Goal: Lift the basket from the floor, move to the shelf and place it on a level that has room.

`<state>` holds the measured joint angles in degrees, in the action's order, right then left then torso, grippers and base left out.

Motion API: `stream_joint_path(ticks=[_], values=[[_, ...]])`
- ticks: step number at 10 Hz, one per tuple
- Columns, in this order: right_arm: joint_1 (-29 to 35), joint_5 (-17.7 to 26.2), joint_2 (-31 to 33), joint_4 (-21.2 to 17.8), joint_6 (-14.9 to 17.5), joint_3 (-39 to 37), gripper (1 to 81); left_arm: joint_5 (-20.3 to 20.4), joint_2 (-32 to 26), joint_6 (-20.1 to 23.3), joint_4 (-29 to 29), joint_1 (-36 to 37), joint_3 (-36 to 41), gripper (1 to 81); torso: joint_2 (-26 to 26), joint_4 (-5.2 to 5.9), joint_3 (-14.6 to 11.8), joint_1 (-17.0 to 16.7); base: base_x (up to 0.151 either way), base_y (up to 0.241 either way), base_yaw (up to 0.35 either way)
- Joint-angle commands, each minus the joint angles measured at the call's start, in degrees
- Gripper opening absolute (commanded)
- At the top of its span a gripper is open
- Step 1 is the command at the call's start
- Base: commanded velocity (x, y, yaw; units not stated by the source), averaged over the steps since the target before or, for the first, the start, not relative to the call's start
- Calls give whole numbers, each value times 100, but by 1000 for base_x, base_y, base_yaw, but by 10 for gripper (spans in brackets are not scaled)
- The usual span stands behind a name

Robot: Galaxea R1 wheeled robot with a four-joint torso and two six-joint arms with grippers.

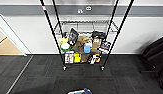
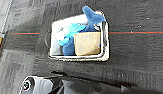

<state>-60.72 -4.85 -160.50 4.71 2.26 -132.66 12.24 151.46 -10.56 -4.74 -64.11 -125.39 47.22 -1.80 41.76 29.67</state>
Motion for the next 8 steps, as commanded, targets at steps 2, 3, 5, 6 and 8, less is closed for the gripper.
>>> stream_joint_path(ticks=[2, 3, 5, 6, 8], values=[[240, 274, 279, -66, -15, 303, 811, -275, 210, 10, -115, 201, -495, 811, 752, 0, 0, 483, 0, 0, 0], [257, 274, 270, -75, -23, 277, 811, -275, 201, 1, -158, 201, -408, 811, 956, 0, 0, 610, 0, 0, 0], [292, 274, 253, -75, -138, 268, 811, -275, 193, 10, -229, 201, -258, 811, 1351, 0, 0, 857, 0, 0, 0], [292, 265, 235, -75, -138, 216, 811, -275, 193, 10, -237, 201, -223, 811, 1546, 0, 0, 979, 0, 0, 0], [319, 274, 183, -75, -155, 75, 811, -284, 193, 10, -229, 148, -188, 811, 1906, 0, 495, 1206, 0, 0, 0]])
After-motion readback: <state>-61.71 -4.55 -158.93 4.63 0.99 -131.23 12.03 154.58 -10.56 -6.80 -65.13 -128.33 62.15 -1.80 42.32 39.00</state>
